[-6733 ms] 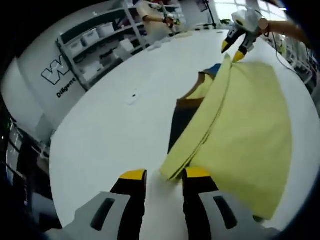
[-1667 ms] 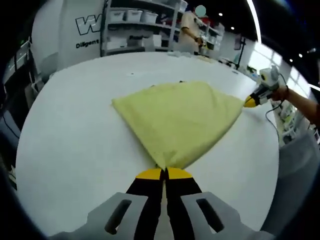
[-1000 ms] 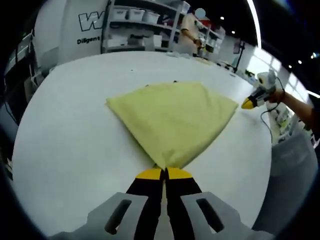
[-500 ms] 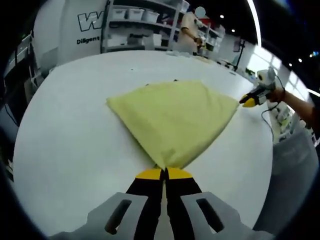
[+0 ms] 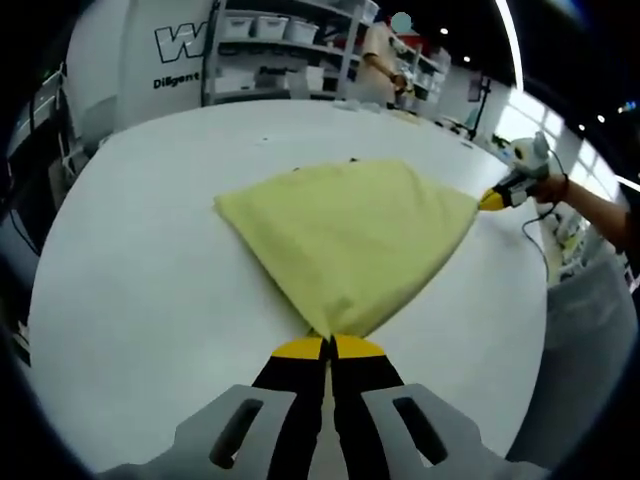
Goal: Fold the garment on the visible template until the final outline fits inside the template.
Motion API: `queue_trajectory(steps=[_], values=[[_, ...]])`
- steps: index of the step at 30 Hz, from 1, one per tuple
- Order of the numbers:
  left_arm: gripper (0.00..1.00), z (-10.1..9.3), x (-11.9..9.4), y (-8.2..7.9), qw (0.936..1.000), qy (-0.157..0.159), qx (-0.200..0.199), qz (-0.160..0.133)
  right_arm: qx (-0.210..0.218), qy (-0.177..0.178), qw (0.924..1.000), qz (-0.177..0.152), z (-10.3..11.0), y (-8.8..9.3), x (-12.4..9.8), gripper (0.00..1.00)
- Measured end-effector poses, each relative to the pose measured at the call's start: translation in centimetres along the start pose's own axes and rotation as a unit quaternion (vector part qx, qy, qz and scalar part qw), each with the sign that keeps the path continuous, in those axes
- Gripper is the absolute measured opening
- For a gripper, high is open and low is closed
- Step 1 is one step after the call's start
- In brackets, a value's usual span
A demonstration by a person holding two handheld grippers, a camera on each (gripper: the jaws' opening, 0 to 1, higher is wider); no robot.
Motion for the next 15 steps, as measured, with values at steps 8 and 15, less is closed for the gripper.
queue_trajectory(steps=[8,15], values=[[0.00,-0.1,-0.6,0.7,0.9999,-0.005,0.009,0.007,-0.008,-0.001,0.9999,0.007,0.9,0.4,-0.1,0.00],[0.00,0.0,-0.9,1.2,0.9999,-0.010,0.008,0.006,-0.017,0.000,0.9998,0.011,1.4,0.7,-0.2,0.00]])
Point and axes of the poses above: the point that each gripper's makers call its tool centre point, and the gripper's own axes: x roughly forward along the fingers, z roughly to its left, y roughly out of its underside, the point moved 3 cm from there along -x, roughly backward along the fingers, and after that the axes turned 14 degrees about z, right-handed, at the moved point
